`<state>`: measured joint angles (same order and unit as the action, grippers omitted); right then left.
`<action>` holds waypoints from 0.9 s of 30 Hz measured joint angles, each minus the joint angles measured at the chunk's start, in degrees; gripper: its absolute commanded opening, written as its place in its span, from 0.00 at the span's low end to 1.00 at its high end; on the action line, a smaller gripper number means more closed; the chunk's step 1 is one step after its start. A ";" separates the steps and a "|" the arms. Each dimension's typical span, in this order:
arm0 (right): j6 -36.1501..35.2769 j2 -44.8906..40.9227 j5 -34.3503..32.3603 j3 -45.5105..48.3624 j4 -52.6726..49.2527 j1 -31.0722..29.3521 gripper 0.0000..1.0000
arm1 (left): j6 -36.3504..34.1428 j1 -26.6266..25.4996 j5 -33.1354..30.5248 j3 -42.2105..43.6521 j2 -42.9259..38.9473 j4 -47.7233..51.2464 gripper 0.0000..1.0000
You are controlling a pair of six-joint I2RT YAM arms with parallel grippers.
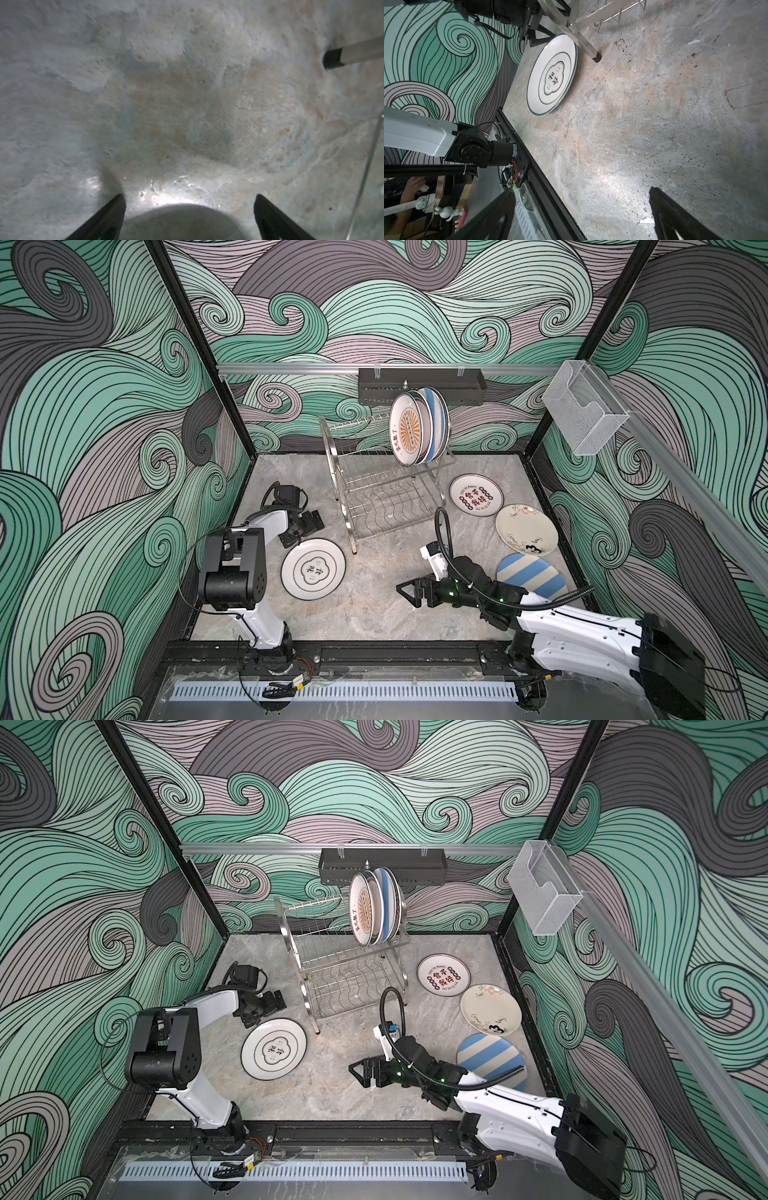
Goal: Load the plates into the dish rack
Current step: 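Move the right gripper to the teal-rimmed plate rim while the left gripper holds it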
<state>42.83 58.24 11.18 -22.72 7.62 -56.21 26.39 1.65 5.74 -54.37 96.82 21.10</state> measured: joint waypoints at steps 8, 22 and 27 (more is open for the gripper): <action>-0.48 0.85 0.76 -1.79 -0.50 -0.04 0.95 | 0.55 0.20 1.55 6.64 -6.16 -0.20 0.99; 6.93 20.04 3.63 -2.12 16.09 -0.39 0.81 | 7.17 0.22 7.96 19.93 -20.50 -2.19 0.98; 10.64 27.50 3.26 -3.08 23.39 -1.86 0.77 | 7.63 0.22 9.03 22.40 -22.88 -3.87 0.99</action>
<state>53.47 85.73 14.44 -25.80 31.00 -58.06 34.02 1.87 14.76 -31.97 73.93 17.23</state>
